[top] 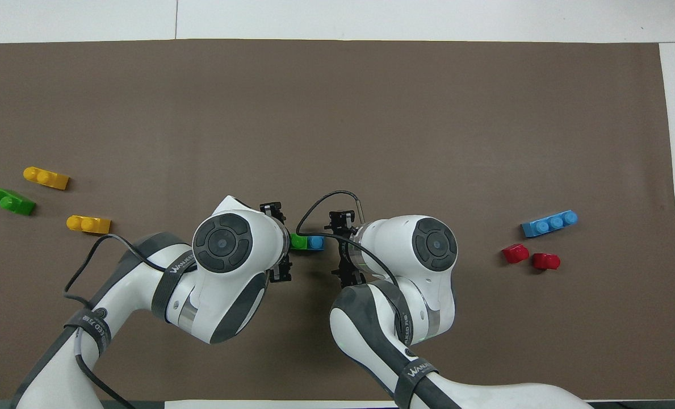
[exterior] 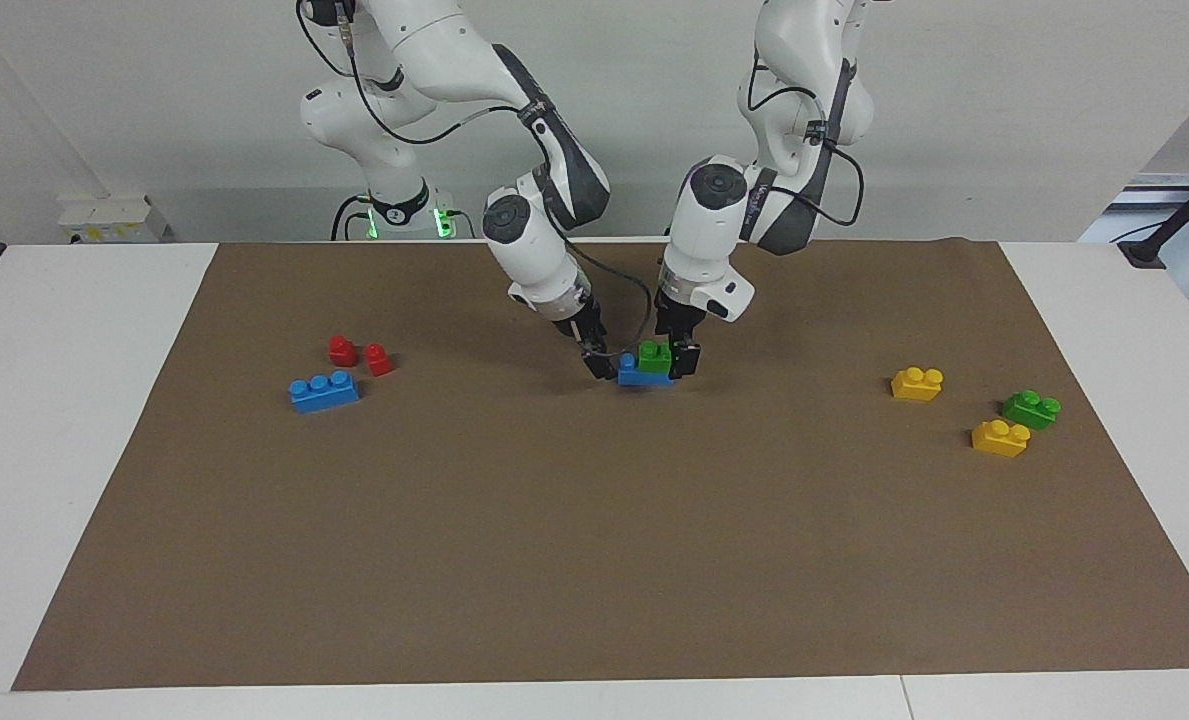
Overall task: Remove green block with left arm and hold with right
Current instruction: 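Close the left gripper on green while the right gripper grips the blue end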
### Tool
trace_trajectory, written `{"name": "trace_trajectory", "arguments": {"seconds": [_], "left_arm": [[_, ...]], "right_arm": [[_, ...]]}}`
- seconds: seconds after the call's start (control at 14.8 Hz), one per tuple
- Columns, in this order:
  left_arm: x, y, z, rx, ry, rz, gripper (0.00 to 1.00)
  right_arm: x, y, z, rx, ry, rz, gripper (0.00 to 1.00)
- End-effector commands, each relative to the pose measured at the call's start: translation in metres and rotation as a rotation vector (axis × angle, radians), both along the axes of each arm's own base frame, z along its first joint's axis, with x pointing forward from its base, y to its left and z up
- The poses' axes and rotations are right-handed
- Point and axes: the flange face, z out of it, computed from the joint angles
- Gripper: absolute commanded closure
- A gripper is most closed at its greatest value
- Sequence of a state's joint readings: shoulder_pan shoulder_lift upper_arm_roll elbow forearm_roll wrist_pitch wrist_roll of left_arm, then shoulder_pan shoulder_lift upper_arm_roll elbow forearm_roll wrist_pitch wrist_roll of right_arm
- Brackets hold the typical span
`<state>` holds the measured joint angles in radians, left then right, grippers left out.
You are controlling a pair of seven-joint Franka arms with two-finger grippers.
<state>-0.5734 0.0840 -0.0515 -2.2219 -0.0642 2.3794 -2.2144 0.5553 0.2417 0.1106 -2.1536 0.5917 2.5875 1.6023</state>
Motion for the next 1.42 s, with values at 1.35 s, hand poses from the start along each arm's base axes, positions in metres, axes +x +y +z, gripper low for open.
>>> {"name": "trace_trajectory", "arguments": {"seconds": [1.35], "left_arm": [[-0.002,0.0,-0.005,0.006,-0.004,0.003,0.0]], "right_arm": [[0.028,0.016,-0.026,0.072,0.021,-0.103,0.15]]}}
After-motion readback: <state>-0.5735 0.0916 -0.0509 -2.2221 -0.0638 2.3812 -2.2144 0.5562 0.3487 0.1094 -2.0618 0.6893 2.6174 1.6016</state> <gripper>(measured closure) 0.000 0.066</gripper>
